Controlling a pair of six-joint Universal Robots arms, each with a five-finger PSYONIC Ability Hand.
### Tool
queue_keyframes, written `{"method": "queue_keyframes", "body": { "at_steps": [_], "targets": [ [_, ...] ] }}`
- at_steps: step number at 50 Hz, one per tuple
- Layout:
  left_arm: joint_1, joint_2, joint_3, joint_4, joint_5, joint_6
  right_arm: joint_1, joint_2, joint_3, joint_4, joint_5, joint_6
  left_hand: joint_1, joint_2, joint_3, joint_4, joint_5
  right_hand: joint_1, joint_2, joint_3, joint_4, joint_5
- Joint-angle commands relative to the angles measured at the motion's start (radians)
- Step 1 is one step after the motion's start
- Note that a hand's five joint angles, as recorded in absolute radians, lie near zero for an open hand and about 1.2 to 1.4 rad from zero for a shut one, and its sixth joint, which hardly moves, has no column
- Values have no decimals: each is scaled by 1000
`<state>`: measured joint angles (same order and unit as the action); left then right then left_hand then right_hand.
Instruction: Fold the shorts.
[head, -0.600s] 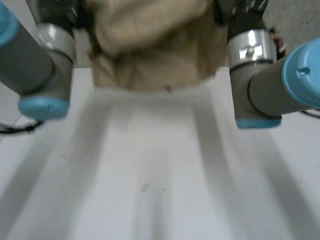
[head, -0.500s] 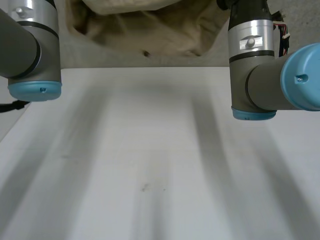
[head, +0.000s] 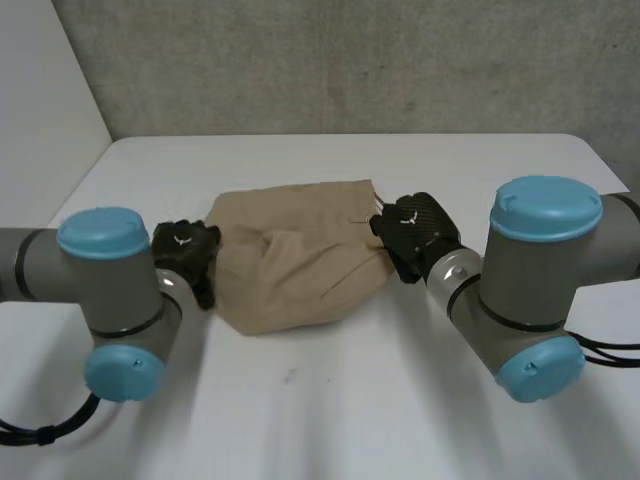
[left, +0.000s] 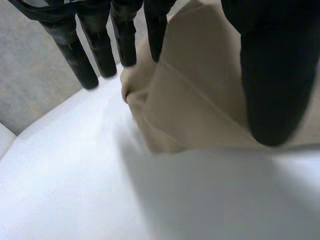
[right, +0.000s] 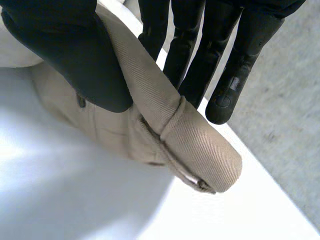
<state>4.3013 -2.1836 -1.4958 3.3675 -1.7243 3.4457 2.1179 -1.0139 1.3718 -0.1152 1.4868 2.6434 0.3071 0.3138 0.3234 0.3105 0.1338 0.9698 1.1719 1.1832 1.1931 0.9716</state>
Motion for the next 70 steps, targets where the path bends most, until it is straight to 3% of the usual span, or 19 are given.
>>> {"method": "queue_keyframes", "body": {
  "at_steps": [1, 9, 15, 21, 28, 37, 44, 63, 67, 70],
  "targets": [
    [-3, 180, -70, -66, 3, 15, -7, -20, -34, 66, 104, 245, -70, -77, -86, -73, -71, 426, 224, 213, 203, 250],
    [-48, 376, -291, -69, 71, 6, -6, 9, -33, 91, 124, 294, 97, 90, 81, 94, 96, 426, 224, 213, 203, 250],
    [-52, 412, -388, -79, 207, -13, -6, 17, -31, 91, 122, 299, 613, 607, 597, 610, 612, 426, 224, 213, 203, 250],
    [-34, 397, -406, -96, 299, -88, -6, 15, -31, 92, 121, 299, 585, 578, 568, 581, 583, 426, 224, 213, 203, 250],
    [-6, 262, -321, -82, 301, -99, -4, 15, -17, 95, 121, 296, 291, 284, 275, 288, 290, 426, 224, 213, 203, 250],
    [14, 70, -135, -76, 270, -89, -1, 6, -4, 95, 116, 293, 294, 287, 278, 291, 293, 426, 224, 213, 203, 250],
    [12, -11, -21, -74, 189, -86, 1, 8, 0, 94, 115, 290, 326, 319, 310, 323, 325, 426, 224, 213, 203, 250],
    [17, -62, 54, 39, 170, -85, -1, 18, 0, 89, 113, 282, 649, 642, 633, 646, 648, 426, 224, 213, 203, 250],
    [17, -70, 63, 39, 172, -86, -1, 18, -2, 88, 115, 280, 769, 763, 753, 766, 768, 426, 224, 213, 203, 250],
    [18, -90, 72, 38, 172, -85, -1, 18, -5, 86, 115, 279, 1030, 1023, 1014, 1026, 1029, 426, 224, 213, 203, 250]
  ]
}}
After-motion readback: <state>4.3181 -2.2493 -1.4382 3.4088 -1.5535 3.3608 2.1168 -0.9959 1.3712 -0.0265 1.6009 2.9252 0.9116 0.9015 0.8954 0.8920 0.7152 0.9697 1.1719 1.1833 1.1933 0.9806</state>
